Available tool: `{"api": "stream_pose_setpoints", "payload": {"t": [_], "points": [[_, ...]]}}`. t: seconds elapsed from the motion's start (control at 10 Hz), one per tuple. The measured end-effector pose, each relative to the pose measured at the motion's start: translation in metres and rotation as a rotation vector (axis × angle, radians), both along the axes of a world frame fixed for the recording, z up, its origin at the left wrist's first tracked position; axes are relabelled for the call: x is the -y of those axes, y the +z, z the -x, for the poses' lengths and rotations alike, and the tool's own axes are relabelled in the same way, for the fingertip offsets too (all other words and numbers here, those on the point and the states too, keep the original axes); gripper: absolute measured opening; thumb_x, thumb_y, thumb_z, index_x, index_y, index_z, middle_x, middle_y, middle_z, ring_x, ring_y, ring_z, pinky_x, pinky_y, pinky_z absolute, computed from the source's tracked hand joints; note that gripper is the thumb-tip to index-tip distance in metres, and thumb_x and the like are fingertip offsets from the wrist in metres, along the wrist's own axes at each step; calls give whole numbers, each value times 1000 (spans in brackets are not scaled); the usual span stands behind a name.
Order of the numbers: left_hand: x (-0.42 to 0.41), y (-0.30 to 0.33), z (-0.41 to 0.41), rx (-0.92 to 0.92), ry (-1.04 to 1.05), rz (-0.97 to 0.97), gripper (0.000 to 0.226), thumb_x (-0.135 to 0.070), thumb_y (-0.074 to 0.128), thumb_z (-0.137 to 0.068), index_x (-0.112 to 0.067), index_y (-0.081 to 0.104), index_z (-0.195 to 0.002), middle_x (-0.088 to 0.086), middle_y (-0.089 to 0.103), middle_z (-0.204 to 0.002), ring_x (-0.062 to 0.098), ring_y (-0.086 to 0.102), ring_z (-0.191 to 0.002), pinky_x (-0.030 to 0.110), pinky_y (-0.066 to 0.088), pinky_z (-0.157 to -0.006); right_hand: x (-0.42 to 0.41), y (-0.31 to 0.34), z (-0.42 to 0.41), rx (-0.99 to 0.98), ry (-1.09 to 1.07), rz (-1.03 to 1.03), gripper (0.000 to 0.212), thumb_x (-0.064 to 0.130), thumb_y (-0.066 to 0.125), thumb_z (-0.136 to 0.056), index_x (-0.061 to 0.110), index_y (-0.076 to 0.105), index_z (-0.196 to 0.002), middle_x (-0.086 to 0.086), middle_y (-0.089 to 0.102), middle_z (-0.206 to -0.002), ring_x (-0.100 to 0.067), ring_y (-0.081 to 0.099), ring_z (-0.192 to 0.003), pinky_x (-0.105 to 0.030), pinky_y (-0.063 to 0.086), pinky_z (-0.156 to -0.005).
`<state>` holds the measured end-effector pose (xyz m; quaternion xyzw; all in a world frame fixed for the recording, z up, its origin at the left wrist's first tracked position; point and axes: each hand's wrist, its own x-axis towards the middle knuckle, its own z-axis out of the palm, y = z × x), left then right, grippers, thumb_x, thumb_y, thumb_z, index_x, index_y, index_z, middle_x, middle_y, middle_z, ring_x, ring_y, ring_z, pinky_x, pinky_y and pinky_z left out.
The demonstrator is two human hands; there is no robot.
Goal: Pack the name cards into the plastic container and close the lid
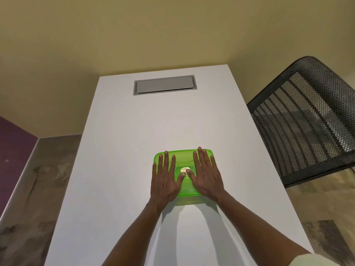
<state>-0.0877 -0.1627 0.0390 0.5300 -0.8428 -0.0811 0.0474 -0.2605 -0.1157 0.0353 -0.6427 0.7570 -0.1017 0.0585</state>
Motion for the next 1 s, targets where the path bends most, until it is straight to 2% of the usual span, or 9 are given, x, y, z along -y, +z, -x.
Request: {"api": "stream_pose_setpoints", "payload": {"t": [0.2, 0.4, 0.7, 1.0], "points": [[2, 4, 0, -3, -14, -63, 76, -65, 8, -93, -19, 9, -153, 7, -6, -161, 25, -8, -148, 47, 5, -120, 0, 3, -1, 19, 3, -24, 74, 58, 23, -96, 9, 21, -150, -11, 10, -159, -24, 7, -148, -46, 14, -118], [7, 12, -3, -93, -39, -81, 84, -66, -6, -89, -12, 5, -152, 9, -7, -160, 24, -7, -148, 47, 6, -120, 1, 10, 3, 30, 1, -15, 79, 61, 11, -94, 5, 21, -150, -11, 12, -159, -23, 10, -147, -46, 19, -118], [25, 66, -1, -97, -71, 75, 78, -59, 1, -94, -8, 4, -152, 7, -7, -161, 22, -8, -148, 43, 4, -119, 15, 65, 11, -57, 3, 125, 72, 52, 26, -97, 6, 11, -151, -11, 2, -160, -21, -3, -148, -43, 12, -120], [53, 160, 0, -180, -65, 241, 74, -55, 10, -95, -9, -2, -152, 6, -12, -160, 20, -13, -147, 44, 1, -120, 38, 160, 17, -75, 11, 329, 72, 50, 24, -99, 4, 4, -151, -13, -2, -160, -23, -6, -148, -45, 10, -120]]}}
